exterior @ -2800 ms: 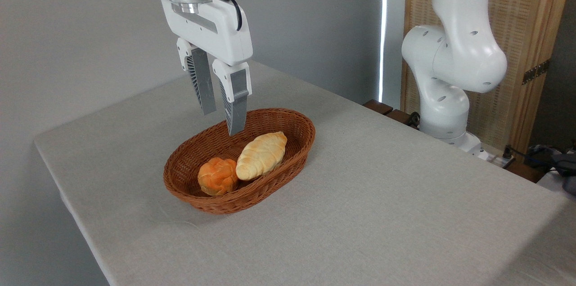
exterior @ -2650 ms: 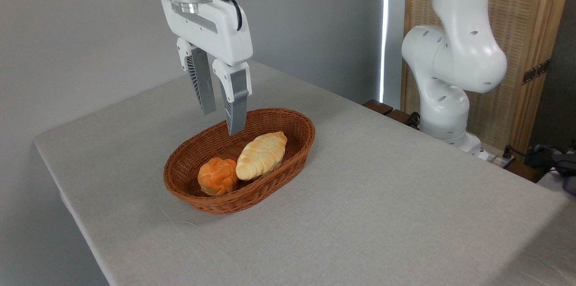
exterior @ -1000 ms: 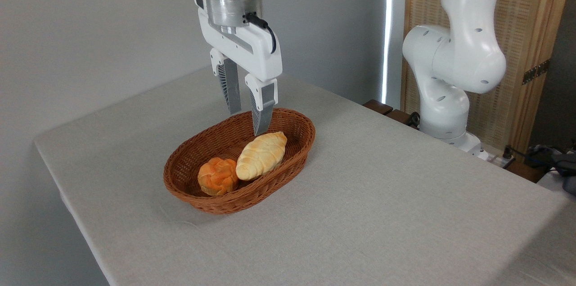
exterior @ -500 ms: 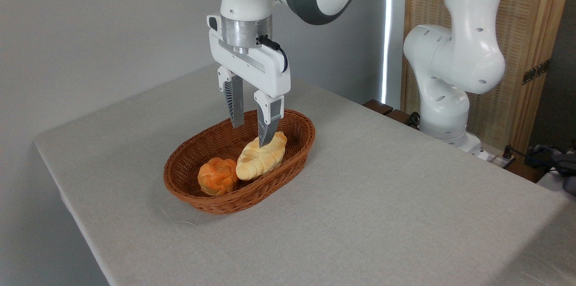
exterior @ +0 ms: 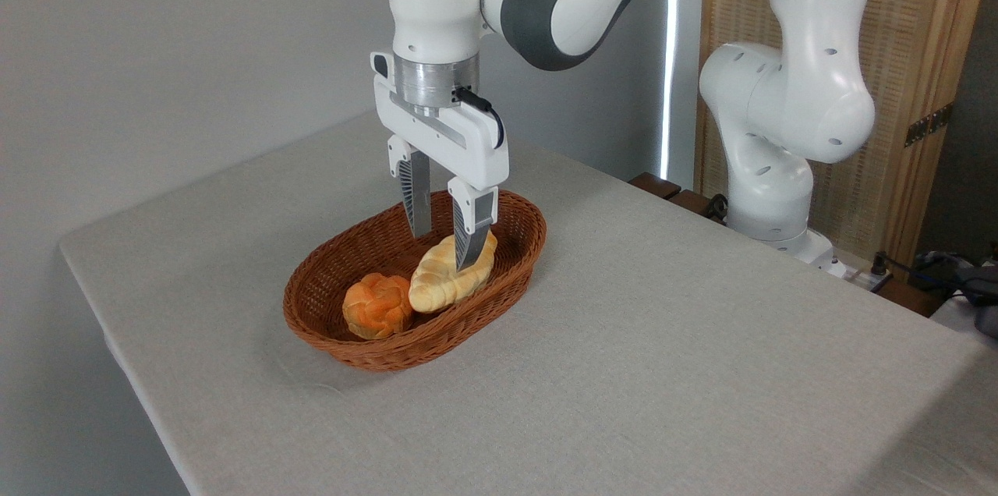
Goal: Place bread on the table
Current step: 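Move the open gripper over the pale elongated roll and lower it, then close the gripper on the pale elongated roll inside the basket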
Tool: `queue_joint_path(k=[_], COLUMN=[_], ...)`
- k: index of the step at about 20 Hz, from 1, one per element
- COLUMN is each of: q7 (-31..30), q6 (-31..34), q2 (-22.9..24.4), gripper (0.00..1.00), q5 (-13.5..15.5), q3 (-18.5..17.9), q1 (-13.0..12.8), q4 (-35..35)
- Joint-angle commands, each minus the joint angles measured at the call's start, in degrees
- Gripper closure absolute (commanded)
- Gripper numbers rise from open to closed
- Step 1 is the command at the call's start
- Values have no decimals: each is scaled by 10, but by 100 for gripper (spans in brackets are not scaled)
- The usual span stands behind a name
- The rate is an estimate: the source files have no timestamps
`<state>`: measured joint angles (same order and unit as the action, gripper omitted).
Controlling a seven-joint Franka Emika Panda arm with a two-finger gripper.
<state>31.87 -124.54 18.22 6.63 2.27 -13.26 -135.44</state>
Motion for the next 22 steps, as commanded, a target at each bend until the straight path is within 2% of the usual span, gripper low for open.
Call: queue_joint_path(k=[1,7,10,19,22], q7=[6,59,116,149,217], q6=[-40,-40,-36,-37,-37], q2=[12,13,13,12,12], gripper=[0,0,0,0,0], q5=[-4,-14,-32,-34,-33], q3=[-2,-2,-2,-3,-5], q1=[-8,-4,-3,-2,-1], q4=[-33,-34,-39,-58,-67])
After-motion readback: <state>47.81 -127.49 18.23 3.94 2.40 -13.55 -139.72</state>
